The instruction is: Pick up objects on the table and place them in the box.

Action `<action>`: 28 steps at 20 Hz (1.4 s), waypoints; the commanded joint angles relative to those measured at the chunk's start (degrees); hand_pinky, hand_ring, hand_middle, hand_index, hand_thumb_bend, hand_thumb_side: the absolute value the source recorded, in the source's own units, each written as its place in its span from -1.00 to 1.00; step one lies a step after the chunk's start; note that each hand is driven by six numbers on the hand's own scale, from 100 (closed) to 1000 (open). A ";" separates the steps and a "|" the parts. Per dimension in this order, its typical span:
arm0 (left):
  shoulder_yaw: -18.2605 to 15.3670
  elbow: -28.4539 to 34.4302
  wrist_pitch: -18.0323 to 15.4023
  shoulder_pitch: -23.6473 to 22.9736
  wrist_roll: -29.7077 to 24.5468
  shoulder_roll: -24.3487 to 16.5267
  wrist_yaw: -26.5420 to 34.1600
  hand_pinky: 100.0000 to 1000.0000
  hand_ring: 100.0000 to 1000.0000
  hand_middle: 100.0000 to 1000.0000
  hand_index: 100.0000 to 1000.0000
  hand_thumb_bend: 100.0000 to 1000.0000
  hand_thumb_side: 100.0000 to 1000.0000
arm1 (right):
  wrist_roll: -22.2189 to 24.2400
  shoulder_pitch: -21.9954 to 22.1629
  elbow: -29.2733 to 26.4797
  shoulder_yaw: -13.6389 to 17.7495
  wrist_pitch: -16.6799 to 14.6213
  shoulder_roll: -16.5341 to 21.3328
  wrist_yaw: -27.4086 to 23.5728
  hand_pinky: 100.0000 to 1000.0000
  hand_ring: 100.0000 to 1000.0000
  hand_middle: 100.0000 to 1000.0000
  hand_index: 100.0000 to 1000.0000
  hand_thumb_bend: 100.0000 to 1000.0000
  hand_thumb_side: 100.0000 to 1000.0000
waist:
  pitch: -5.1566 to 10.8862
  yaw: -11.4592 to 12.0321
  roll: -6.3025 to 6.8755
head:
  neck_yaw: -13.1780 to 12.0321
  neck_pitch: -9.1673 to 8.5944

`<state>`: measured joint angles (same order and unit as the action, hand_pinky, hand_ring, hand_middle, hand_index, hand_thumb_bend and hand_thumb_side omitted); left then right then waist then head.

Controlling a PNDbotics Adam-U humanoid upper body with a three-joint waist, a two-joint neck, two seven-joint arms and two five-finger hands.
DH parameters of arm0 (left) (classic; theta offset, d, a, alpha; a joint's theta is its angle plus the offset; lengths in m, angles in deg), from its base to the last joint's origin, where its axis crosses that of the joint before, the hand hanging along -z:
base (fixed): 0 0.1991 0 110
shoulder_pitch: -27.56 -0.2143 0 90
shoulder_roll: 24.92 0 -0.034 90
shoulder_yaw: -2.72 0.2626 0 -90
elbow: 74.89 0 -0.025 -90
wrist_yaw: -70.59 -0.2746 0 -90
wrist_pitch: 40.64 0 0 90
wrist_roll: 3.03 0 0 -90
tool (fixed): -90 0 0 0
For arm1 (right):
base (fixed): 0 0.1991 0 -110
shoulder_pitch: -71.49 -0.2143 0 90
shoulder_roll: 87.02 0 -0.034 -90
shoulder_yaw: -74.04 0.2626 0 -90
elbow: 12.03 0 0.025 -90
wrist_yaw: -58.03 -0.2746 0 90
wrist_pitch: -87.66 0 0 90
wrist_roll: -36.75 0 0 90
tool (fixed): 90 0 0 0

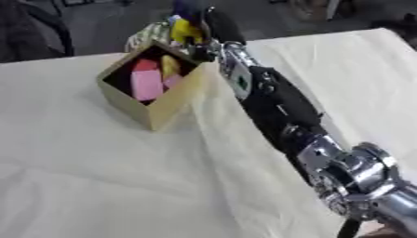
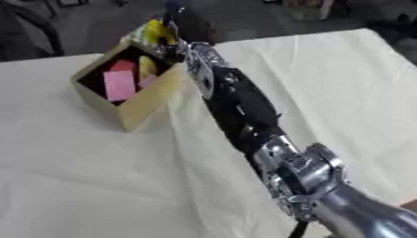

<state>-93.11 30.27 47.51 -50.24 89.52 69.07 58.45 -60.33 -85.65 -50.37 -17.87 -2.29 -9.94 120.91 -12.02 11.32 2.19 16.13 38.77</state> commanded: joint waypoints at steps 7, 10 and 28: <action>-0.06 1.42 -0.11 1.02 -0.34 -0.38 -0.26 0.20 0.03 0.09 0.60 -1.00 -0.02 | 8.34 -1.25 -0.62 -0.88 -3.20 -2.61 9.38 0.54 0.49 0.64 1.00 -1.00 -0.91 | 2.32 1.00 -1.35 | 0.34 0.28; -0.10 1.41 -0.12 0.88 -0.34 -0.47 -0.38 0.20 0.03 0.09 0.60 -0.99 -0.02 | 11.37 -1.81 -2.24 -0.98 -3.02 -1.45 12.67 0.59 0.60 0.87 1.00 -1.00 -0.88 | 2.77 0.23 -1.59 | -0.09 0.53; -3.91 0.85 0.91 -3.67 5.36 -2.24 -2.28 0.19 0.07 0.13 0.60 -0.98 -0.04 | 11.51 15.44 -38.58 -6.32 -4.68 14.79 -29.80 0.53 0.26 0.39 0.90 -1.00 -0.34 | 6.57 -17.02 -4.23 | -22.34 5.32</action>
<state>-96.34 30.38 48.42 -54.27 94.15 68.41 56.56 -47.86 -69.30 -84.29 -24.15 -7.46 2.49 95.20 -7.03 -6.07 -1.21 -4.52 43.81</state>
